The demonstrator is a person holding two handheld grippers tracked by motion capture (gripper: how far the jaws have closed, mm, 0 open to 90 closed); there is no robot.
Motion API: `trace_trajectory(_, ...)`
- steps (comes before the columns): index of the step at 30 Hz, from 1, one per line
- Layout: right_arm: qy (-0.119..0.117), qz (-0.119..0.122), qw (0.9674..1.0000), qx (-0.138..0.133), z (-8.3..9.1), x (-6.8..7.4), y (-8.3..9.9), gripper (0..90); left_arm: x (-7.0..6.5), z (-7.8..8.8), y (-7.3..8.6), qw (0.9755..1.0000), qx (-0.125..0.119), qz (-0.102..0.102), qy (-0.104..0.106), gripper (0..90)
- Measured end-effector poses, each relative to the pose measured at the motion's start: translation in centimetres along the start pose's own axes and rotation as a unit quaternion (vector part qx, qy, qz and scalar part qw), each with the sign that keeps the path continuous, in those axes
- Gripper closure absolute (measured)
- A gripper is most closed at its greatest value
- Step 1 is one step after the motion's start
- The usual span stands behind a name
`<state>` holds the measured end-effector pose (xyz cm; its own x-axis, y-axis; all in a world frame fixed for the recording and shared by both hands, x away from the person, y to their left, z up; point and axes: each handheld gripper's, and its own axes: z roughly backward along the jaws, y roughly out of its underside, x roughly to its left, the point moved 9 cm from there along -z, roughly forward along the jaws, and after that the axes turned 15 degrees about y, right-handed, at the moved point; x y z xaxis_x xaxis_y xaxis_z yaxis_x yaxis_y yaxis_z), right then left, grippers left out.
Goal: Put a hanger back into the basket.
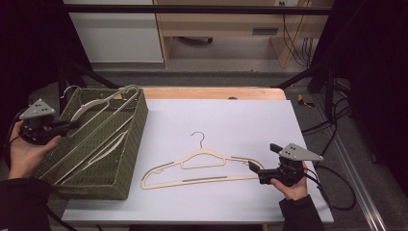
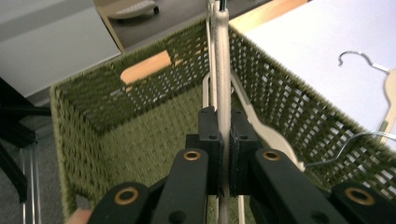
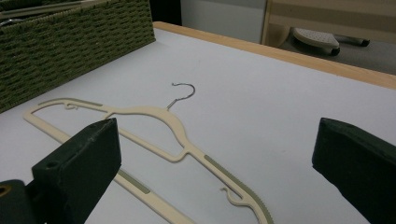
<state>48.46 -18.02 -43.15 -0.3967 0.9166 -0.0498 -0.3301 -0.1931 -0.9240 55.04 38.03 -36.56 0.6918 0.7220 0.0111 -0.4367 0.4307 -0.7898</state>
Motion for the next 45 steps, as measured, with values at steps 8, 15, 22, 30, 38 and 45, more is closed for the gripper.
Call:
trace_trajectory(8, 0.0, -0.001, 1.0, 0.001, 0.0, 0.0, 0.0, 2.1, 0.3, -1.6, 2.5, 0.9995, 0.03, -0.002, -0.01, 85.9)
trace_trajectory(15, -0.002, 0.002, 1.0, 0.003, 0.0, 0.1, 0.1, 2.1, 0.9, -3.3, 5.3, 0.998, 0.056, -0.012, -0.027, 86.0)
trace_trajectory(22, -0.001, 0.001, 1.0, 0.002, -0.1, 0.1, 0.1, 2.2, 0.9, -4.2, 7.1, 0.9967, 0.078, -0.008, -0.021, 85.5)
trace_trajectory(30, -0.002, 0.002, 1.0, 0.003, -0.1, 0.2, 0.1, 2.3, -1.0, -5.0, 7.4, 0.9953, 0.093, -0.002, 0.027, 79.0)
trace_trajectory(38, -0.002, 0.002, 1.0, 0.002, -0.1, 0.2, 0.1, 2.3, -2.7, -5.2, 7.4, 0.9921, 0.108, -0.001, 0.063, 63.4)
trace_trajectory(45, -0.003, 0.0, 1.0, 0.002, 0.0, 0.3, 0.0, 2.3, -3.1, -5.1, 7.1, 0.9927, 0.103, -0.013, 0.061, 52.8)
